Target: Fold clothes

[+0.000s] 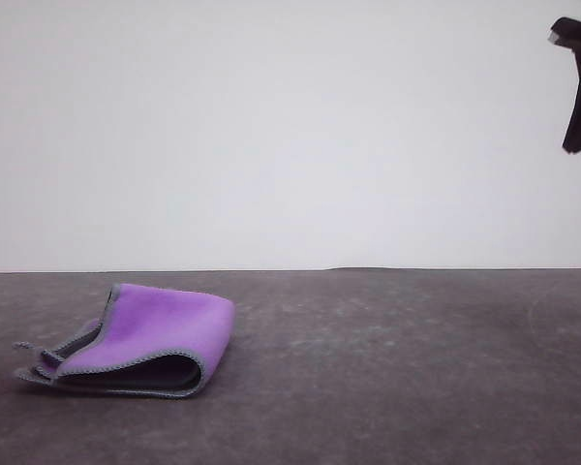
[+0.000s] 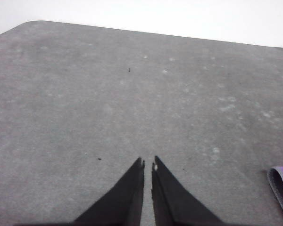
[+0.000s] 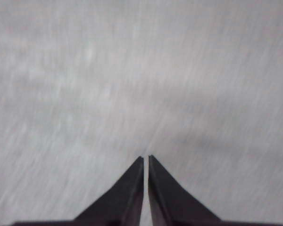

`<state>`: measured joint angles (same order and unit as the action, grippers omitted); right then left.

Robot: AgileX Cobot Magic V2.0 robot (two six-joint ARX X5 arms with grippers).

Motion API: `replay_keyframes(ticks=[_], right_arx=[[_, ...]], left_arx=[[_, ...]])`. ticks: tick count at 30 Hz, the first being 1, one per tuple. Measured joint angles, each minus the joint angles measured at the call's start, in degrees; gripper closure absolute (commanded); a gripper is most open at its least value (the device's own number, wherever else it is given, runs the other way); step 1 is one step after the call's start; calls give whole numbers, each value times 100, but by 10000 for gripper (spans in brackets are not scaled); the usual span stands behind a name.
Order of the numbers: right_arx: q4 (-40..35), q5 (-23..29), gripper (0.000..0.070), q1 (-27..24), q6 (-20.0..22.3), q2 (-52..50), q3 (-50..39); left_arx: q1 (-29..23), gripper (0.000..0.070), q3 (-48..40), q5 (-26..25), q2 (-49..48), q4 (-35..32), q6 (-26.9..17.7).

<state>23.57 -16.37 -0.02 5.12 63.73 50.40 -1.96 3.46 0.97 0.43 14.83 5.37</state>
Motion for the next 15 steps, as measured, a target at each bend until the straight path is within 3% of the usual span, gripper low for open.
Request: replay_keyframes(ticks=[8,11,15], right_arx=[[-2755,7,688,-85,-4,-2112,-2831],[-3206,8,688,-80,-4,-3211,-3810],[-3075,120,688,-83,-4,-4593,-4522]], left_arx=[[0,683,0,0,0,0,0],[0,683,0,0,0,0,0],[0,683,0,0,-2,0,-1]])
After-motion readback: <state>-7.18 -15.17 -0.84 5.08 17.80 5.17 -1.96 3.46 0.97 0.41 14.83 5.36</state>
